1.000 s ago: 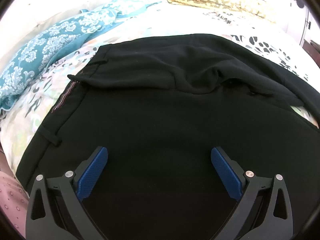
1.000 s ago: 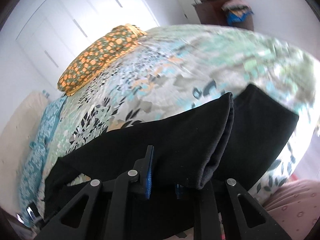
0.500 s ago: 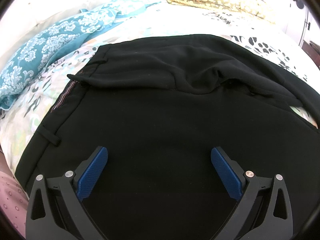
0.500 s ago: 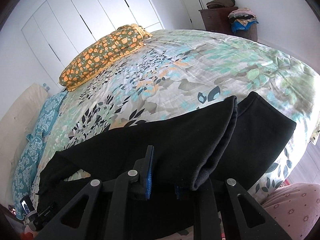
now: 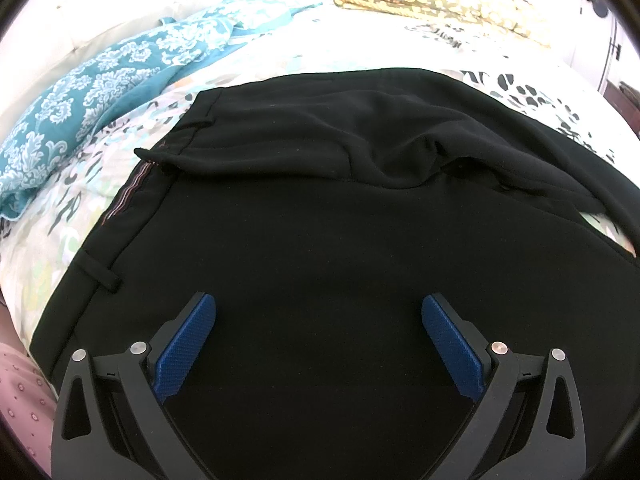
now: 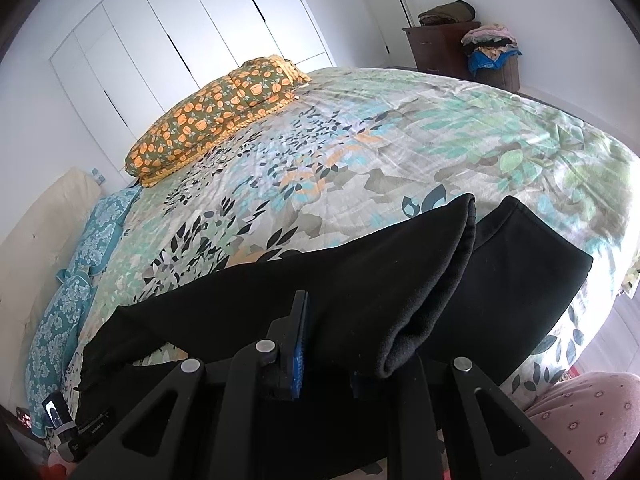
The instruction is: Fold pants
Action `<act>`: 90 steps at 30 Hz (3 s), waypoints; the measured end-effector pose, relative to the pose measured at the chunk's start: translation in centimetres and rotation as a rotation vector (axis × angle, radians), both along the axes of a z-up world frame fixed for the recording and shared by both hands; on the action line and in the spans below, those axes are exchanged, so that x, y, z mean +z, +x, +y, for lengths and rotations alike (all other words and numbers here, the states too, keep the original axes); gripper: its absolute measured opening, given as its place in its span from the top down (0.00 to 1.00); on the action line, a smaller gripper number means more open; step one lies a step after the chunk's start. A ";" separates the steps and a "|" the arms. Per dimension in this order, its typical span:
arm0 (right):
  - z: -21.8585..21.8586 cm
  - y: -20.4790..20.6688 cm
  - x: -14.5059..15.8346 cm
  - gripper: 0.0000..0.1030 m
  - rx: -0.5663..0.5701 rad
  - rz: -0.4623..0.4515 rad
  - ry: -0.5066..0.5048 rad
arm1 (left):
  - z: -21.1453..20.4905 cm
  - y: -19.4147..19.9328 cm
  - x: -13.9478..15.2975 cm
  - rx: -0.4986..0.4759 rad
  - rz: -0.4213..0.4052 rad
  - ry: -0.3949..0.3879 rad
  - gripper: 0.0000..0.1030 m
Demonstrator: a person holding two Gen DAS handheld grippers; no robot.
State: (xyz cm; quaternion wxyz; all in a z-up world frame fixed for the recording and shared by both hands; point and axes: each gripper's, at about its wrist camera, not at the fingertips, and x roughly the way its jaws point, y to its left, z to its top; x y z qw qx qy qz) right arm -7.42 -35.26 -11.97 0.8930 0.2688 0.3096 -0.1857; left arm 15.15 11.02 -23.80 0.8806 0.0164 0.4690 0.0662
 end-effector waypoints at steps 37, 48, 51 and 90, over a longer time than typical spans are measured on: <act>-4.3 -6.5 4.9 0.85 0.144 -0.295 0.257 | -6.2 24.1 1.0 0.165 0.318 -0.532 0.71; -9.0 -0.8 7.3 0.87 0.186 -0.243 0.227 | -2.7 18.7 14.0 0.052 0.011 -0.688 0.96; -11.0 1.2 7.5 0.87 0.234 -0.133 0.217 | -0.9 12.4 18.3 -0.014 -0.121 -0.640 0.95; -18.2 -0.7 -6.0 0.87 0.009 0.596 0.128 | -8.2 -6.5 5.3 -0.275 0.378 -0.424 0.95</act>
